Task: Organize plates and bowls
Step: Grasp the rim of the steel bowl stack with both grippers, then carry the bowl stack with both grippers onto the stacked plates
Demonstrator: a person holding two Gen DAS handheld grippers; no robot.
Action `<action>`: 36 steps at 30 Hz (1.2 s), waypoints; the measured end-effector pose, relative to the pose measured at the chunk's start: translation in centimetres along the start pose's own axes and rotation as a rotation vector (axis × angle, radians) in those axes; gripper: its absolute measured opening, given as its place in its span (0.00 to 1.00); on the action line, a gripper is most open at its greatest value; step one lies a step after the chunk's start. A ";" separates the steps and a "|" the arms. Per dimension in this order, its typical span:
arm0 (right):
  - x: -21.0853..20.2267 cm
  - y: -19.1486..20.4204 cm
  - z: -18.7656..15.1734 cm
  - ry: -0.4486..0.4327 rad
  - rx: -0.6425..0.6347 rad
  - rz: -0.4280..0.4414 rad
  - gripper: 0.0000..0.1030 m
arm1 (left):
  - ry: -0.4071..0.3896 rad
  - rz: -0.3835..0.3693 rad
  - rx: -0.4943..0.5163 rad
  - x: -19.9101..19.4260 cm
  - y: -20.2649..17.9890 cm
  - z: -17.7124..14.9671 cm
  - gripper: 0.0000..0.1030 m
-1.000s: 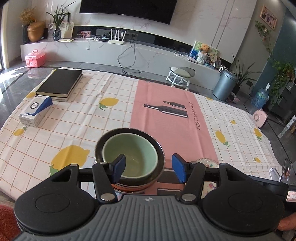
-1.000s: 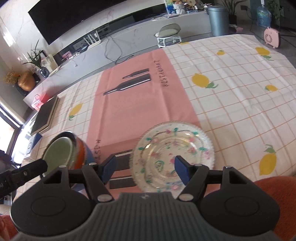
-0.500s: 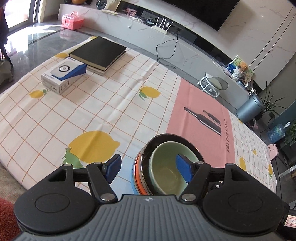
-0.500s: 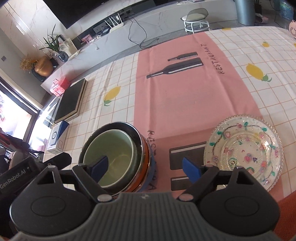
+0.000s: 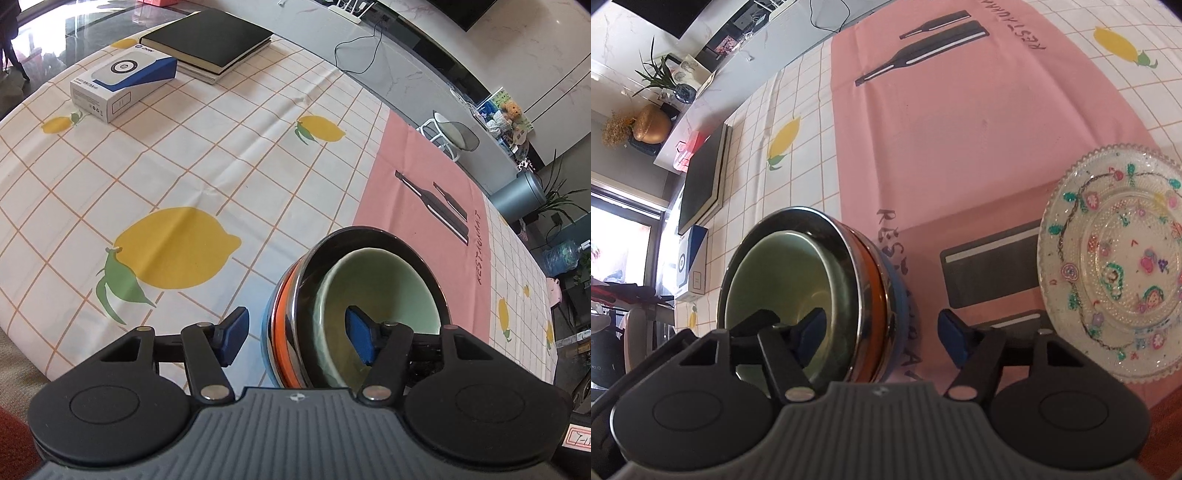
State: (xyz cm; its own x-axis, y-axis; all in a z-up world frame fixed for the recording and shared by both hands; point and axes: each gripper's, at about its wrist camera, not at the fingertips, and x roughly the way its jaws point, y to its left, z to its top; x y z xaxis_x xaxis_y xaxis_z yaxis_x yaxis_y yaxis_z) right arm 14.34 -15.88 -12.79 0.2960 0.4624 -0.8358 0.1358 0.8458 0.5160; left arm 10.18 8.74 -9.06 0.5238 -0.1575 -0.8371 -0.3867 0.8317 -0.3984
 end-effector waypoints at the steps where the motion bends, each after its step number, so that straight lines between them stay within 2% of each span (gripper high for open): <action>1: 0.3 -0.1 0.0 0.008 0.004 0.008 0.59 | 0.006 -0.001 -0.004 0.2 0.1 0.0 0.68; 6: 1.1 -0.8 0.1 0.029 0.036 0.051 0.57 | 0.017 -0.024 -0.044 0.9 0.7 0.0 0.68; 9: 1.3 -0.9 0.1 0.027 0.040 0.073 0.52 | 0.026 0.004 -0.042 1.3 0.6 0.0 0.58; 10: 1.4 -0.9 0.1 0.027 0.045 0.087 0.49 | 0.032 -0.002 -0.049 1.5 0.7 -0.1 0.56; 12: 1.3 -0.9 0.0 0.020 0.049 0.087 0.49 | 0.039 -0.036 -0.065 1.7 1.0 -0.2 0.50; 19: 1.1 -1.0 -0.3 0.000 0.039 0.090 0.48 | 0.021 -0.029 -0.040 1.3 0.8 -0.4 0.45; 36: 0.1 -1.4 -0.7 -0.028 0.034 0.113 0.47 | -0.021 -0.034 -0.014 -0.2 -0.4 -0.6 0.44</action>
State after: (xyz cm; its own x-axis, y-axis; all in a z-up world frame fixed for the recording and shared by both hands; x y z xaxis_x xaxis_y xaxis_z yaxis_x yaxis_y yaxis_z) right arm 13.57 -16.81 -13.71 0.3376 0.5461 -0.7667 0.1315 0.7791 0.6129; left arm 9.74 8.15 -9.00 0.5529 -0.1741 -0.8149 -0.3785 0.8187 -0.4318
